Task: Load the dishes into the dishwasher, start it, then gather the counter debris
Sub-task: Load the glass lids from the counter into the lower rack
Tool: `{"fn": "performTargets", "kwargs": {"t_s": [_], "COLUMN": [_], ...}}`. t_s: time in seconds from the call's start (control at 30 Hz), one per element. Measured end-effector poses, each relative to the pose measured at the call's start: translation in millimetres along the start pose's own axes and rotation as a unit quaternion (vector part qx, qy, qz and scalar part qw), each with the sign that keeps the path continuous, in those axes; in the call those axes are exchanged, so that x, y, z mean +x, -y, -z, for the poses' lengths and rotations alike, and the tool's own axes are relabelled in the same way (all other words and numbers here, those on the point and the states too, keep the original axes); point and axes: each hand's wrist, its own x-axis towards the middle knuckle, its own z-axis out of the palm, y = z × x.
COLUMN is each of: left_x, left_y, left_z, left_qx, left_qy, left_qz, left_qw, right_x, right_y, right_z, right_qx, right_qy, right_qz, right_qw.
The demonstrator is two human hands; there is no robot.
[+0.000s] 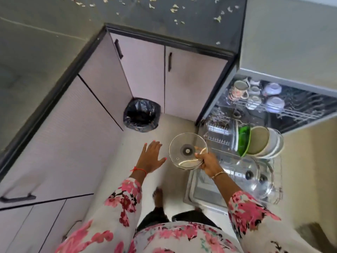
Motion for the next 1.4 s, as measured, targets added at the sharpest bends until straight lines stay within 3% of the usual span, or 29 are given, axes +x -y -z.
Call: {"fn": "performTargets", "kwargs": {"t_s": [0.33,0.63,0.8,1.03,1.23,1.4], "left_x": [-8.3,16.8,55.0,105.7,125.0,128.7], "left_y": [-151.5,-260.8,-275.3,-268.2,-243.2,-229.8], "left_z": [-99.0,-184.5,-245.0,-339.8,-400.5,-425.4], "left_qx": [-0.009,-0.008,0.011,0.051,0.103,0.054], "left_qy": [0.023,0.050,0.103,0.168,0.200,0.180], "left_qz": [0.006,-0.040,-0.073,-0.086,-0.102,-0.106], "left_qw": [1.000,0.998,0.992,0.981,0.969,0.976], "right_x": [-37.3,-7.5,48.5,135.1,206.1,242.8], "right_y": [-45.6,-64.9,-72.7,-65.4,-85.5,-102.4], "right_z": [189.4,326.2,348.1,326.4,314.7,316.0], "right_qx": [0.016,-0.022,-0.131,-0.292,-0.399,-0.461], "right_qy": [-0.046,-0.122,-0.189,-0.256,-0.267,-0.243], "right_qz": [-0.021,-0.006,0.070,0.215,0.200,0.163], "right_qw": [0.999,0.992,0.971,0.896,0.854,0.838]}}
